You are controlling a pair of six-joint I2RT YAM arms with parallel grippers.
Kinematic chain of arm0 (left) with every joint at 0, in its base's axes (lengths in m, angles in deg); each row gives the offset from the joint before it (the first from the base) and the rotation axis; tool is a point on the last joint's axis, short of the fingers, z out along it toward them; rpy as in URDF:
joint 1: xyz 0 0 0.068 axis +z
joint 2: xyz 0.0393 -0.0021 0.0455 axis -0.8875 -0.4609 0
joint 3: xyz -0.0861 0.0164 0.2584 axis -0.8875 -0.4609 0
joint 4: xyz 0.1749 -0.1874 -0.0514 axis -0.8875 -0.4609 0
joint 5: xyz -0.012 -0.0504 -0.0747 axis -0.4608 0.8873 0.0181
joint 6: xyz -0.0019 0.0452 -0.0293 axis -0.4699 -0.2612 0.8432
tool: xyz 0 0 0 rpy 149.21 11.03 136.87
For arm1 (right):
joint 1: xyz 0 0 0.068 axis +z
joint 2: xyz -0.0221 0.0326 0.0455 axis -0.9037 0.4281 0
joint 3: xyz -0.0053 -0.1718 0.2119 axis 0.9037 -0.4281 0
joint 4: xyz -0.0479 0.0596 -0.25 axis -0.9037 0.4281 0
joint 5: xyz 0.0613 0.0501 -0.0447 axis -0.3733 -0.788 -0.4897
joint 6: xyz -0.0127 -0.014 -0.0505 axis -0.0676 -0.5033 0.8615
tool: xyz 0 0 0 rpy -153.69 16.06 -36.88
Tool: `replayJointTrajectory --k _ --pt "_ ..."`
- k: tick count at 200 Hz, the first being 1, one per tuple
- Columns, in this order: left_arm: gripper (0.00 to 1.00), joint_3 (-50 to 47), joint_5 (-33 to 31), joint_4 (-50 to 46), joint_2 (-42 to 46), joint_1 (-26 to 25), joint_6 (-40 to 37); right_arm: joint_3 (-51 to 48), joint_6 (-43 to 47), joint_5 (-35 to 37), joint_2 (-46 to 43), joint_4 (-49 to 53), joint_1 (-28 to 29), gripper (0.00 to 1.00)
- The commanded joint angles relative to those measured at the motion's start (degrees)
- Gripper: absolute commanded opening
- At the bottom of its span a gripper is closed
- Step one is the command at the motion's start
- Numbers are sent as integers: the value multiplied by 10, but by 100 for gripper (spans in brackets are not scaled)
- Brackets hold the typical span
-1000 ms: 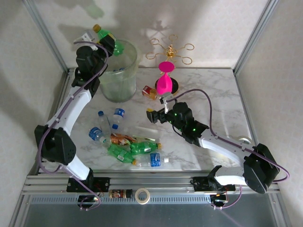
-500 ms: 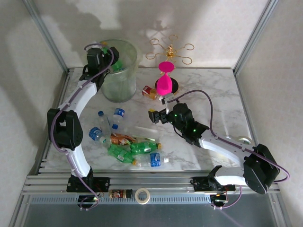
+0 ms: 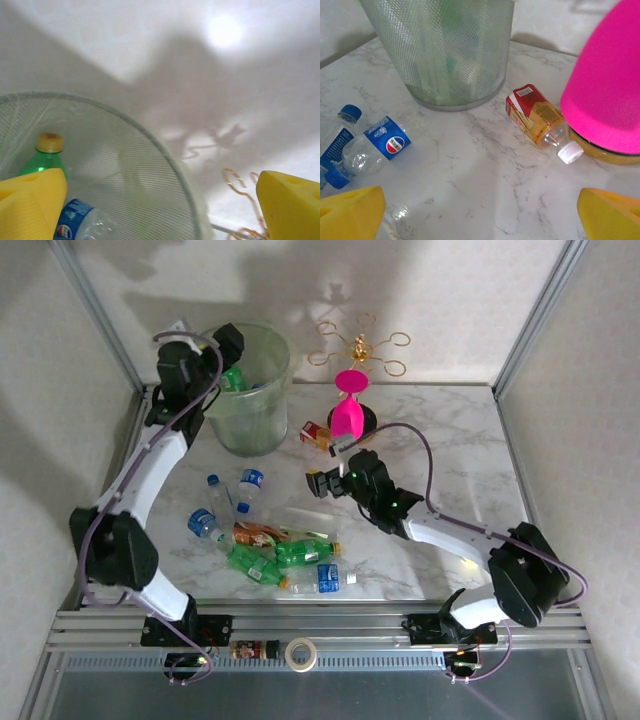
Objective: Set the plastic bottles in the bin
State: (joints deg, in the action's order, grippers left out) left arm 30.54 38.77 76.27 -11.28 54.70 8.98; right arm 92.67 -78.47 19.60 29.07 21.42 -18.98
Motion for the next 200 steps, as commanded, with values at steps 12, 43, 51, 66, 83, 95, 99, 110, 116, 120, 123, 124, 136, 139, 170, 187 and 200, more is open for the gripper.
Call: replayJointTrajectory --k 12,43,51,66,83,95,99,110,116,120,123,124,136,139,170,187,200 --pt "100 -133 24 103 117 -16 41 86 26 -2 74 44 -3 99" --pt "100 -282 8 141 222 -25 65 178 58 23 168 108 -2 99" --pt "100 -318 2 145 247 -25 74 200 66 34 192 119 -2 99" --pt "100 -384 -9 150 292 -26 90 239 88 53 234 135 -3 99" --pt "99 -455 -15 157 334 -26 118 289 113 66 280 159 -2 99" --pt "99 -502 -11 159 357 -26 134 323 132 73 307 174 -3 99" --pt "100 -513 -10 155 364 -26 136 335 138 75 318 180 -3 99" --pt "99 -539 -11 140 379 -27 144 366 156 80 343 195 -5 99" --pt "100 -552 -10 135 387 -26 145 383 165 82 356 203 -6 99" --pt "100 -560 -11 131 391 -27 147 395 169 85 365 209 -7 99" --pt "100 -566 -12 128 394 -27 149 404 174 85 371 213 -7 99" --pt "100 -568 -12 127 396 -27 149 407 175 86 374 215 -7 99" --pt "100 -588 -14 121 405 -26 154 442 190 90 398 230 -10 99" --pt "100 -591 -14 119 407 -26 154 450 195 91 405 234 -11 99" --pt "100 -608 -10 112 405 -26 160 528 220 91 463 265 -26 99" --pt "100 -609 -6 113 397 -27 165 560 228 97 488 273 -33 99" --pt "100 -612 -3 120 390 -27 171 581 232 99 504 278 -37 99"
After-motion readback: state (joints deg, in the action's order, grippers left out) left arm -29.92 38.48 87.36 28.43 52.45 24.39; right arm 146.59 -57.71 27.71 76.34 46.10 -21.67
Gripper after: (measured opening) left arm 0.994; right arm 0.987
